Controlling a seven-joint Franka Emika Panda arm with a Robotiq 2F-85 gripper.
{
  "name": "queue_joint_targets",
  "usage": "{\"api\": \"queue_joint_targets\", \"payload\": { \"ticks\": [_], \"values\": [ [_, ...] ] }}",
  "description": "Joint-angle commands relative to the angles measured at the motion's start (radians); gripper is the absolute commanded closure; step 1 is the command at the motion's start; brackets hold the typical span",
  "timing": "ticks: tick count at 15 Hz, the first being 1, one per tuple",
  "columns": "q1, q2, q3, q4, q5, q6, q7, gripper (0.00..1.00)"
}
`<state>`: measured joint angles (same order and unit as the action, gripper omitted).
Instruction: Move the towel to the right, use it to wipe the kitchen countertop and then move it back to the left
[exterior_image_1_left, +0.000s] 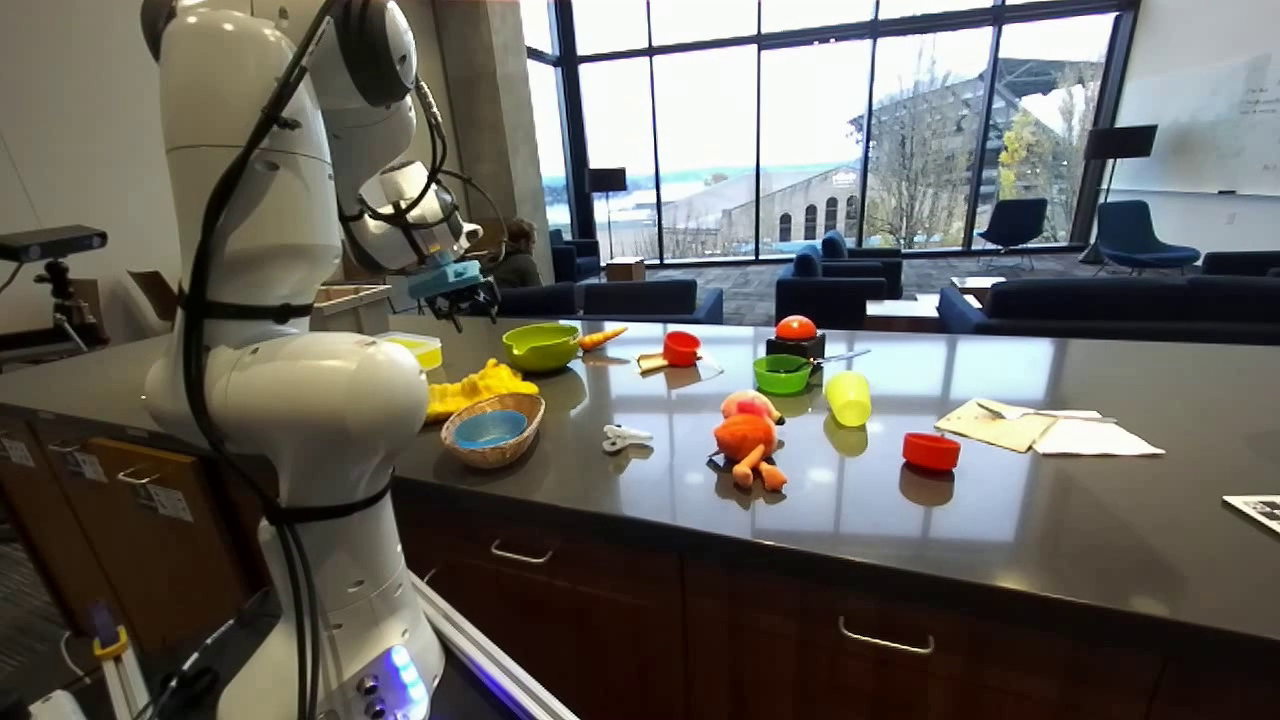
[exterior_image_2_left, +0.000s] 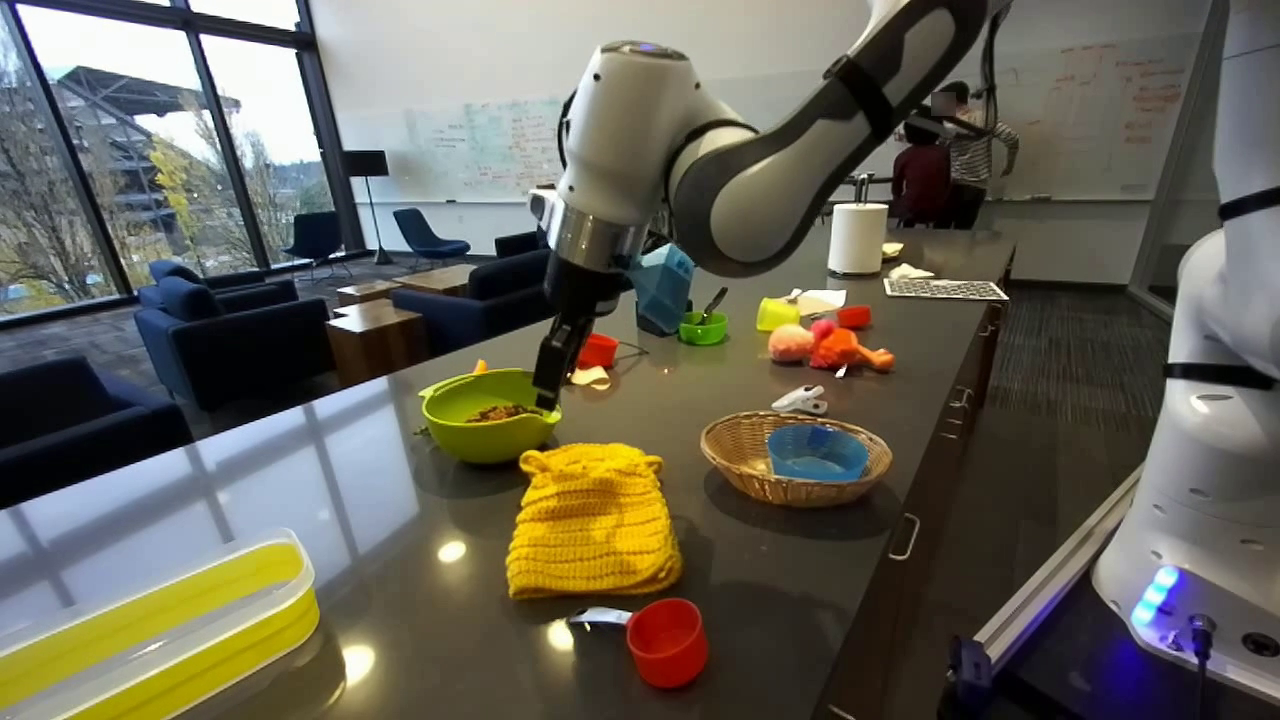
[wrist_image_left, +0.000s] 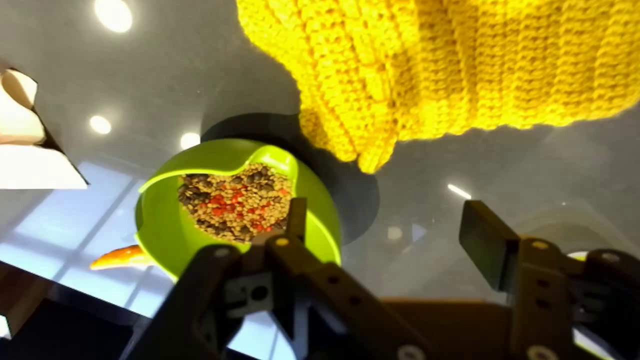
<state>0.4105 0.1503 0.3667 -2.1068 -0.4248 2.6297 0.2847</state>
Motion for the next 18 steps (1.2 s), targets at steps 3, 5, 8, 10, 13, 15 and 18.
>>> {"api": "queue_joint_targets", "payload": {
  "ticks": [3, 5, 8, 10, 13, 15, 18],
  "values": [
    [-0.263, -0.081, 0.110, -0.064, 0.465, 0.088, -0.377, 0.00],
    [-0.239, -0.112, 0.048, -0.071, 0.610, 0.069, -0.494, 0.00],
    [-0.219, -0.142, 0.008, -0.090, 0.674, 0.164, -0.471, 0.00],
    [-0.205, -0.094, -0.009, -0.046, 0.649, 0.137, -0.481, 0.00],
    [-0.192, -0.095, -0.020, -0.048, 0.649, 0.139, -0.479, 0.00],
    [-0.190, -0.088, -0.020, -0.048, 0.649, 0.139, -0.479, 0.00],
    [-0.190, -0.087, -0.021, -0.047, 0.649, 0.139, -0.479, 0.00]
  ]
}}
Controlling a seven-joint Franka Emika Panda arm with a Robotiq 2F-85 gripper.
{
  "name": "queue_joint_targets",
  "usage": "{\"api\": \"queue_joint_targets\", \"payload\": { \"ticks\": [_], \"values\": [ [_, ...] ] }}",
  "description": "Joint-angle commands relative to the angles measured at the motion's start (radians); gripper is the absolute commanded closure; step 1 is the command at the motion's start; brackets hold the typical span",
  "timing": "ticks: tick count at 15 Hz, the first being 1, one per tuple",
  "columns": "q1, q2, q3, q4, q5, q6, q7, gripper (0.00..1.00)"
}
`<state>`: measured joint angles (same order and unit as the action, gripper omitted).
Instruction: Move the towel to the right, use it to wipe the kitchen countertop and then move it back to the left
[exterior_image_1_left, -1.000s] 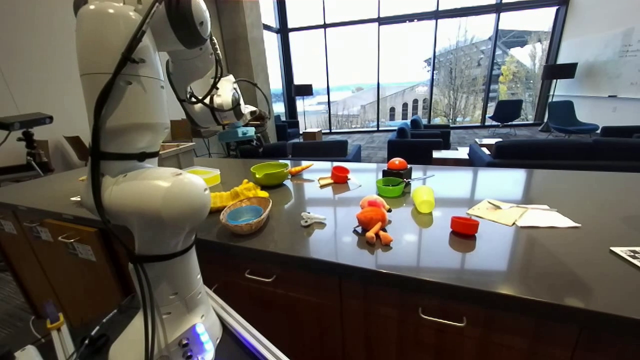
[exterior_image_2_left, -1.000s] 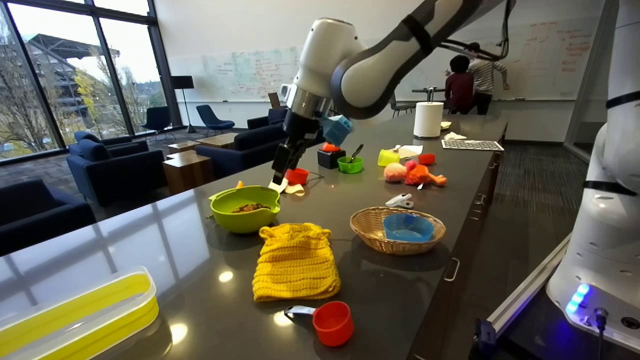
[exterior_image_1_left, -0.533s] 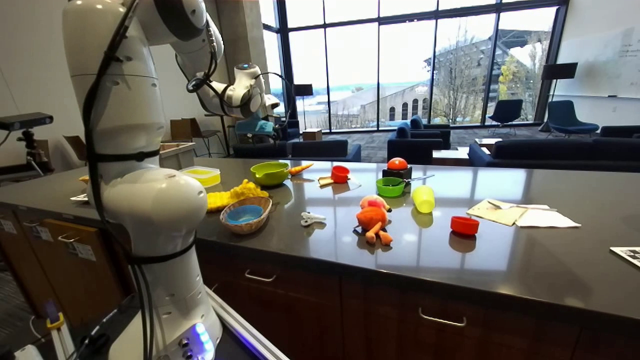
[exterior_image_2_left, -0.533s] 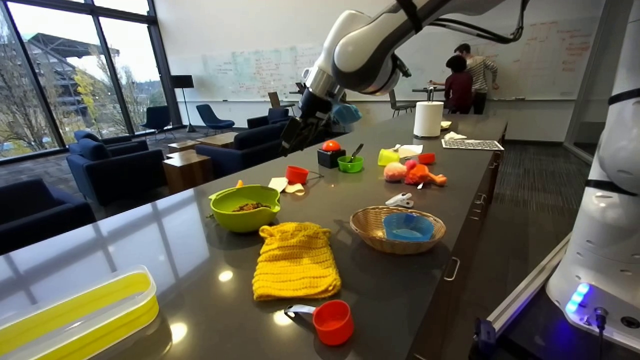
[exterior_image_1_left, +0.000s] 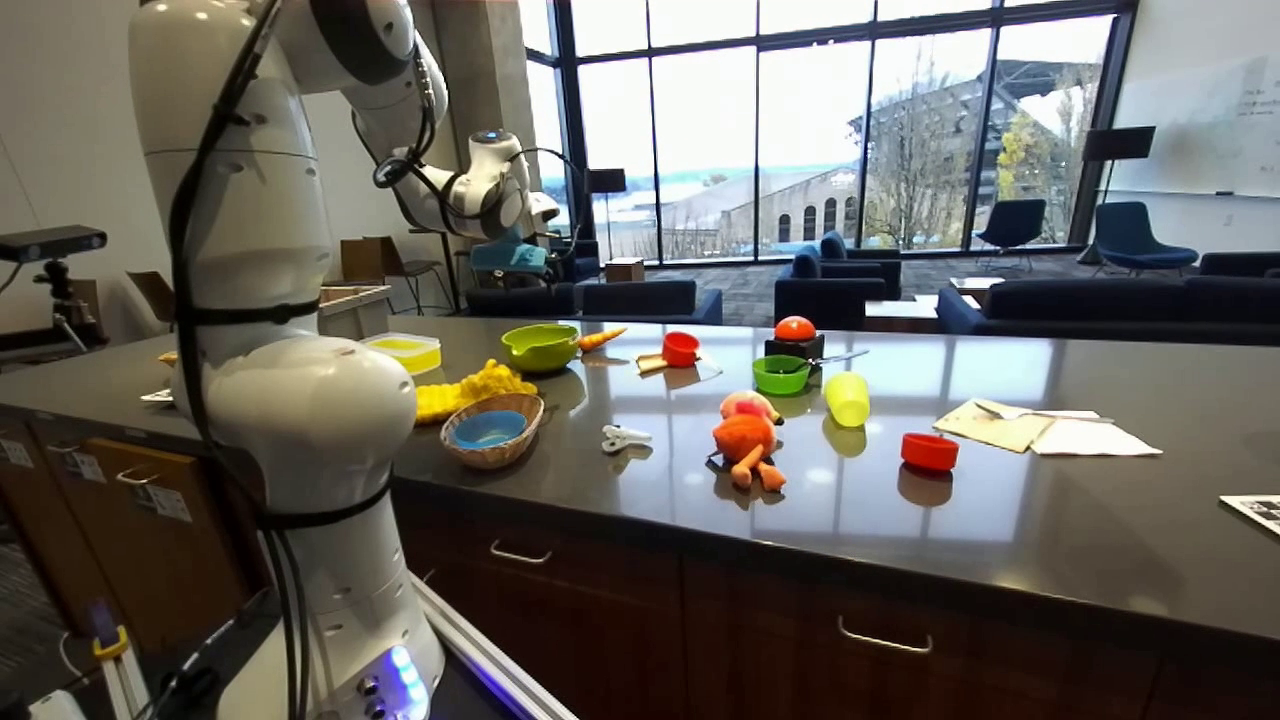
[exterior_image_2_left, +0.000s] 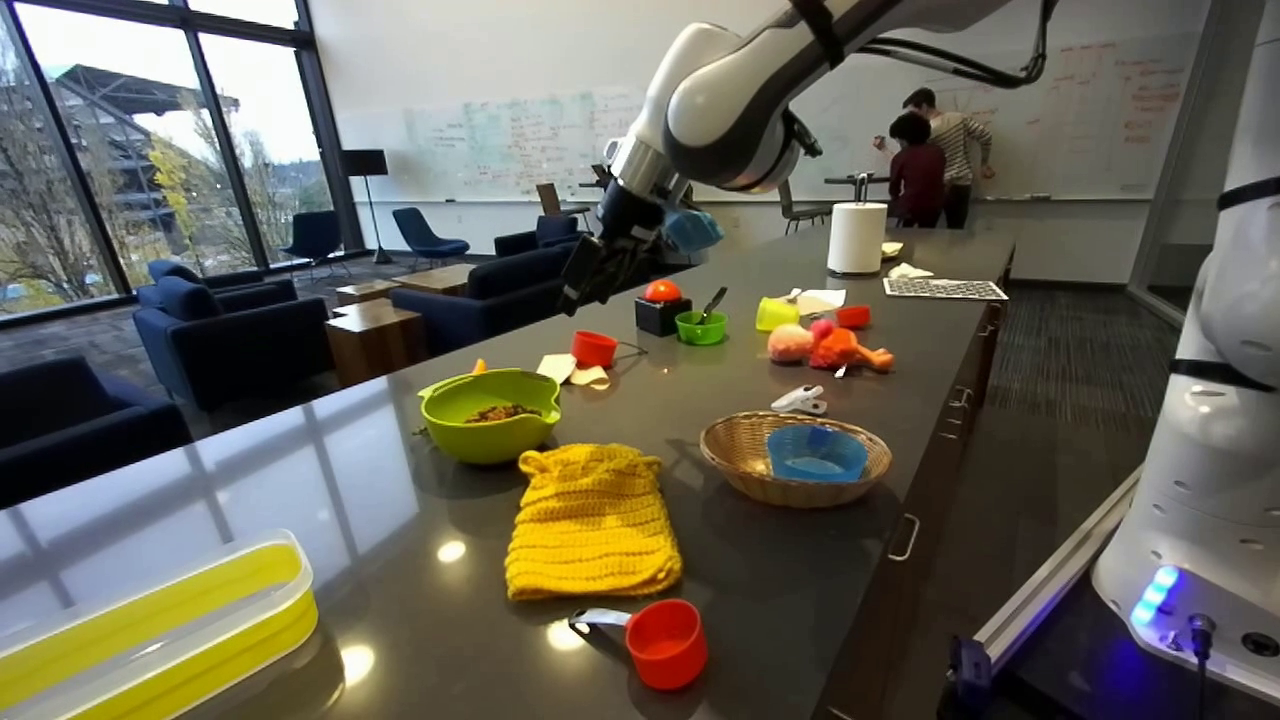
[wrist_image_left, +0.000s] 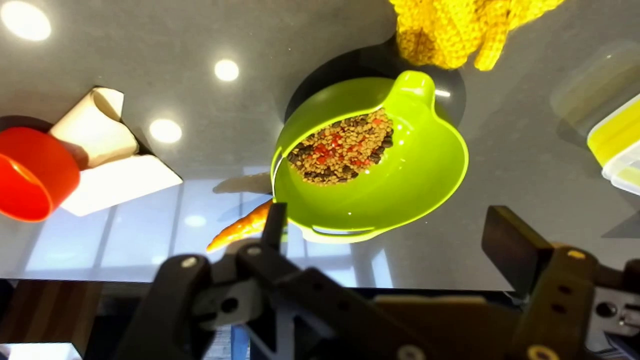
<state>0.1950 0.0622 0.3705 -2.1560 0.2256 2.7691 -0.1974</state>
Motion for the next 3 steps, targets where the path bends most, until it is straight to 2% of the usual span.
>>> {"api": "queue_joint_targets", "payload": {
  "ticks": [1, 3],
  "values": [
    [0.026, 0.001, -0.025, 0.002, -0.001, -0.001, 0.003, 0.00],
    [0.026, 0.001, -0.025, 0.002, -0.001, -0.001, 0.003, 0.00]
  ]
}}
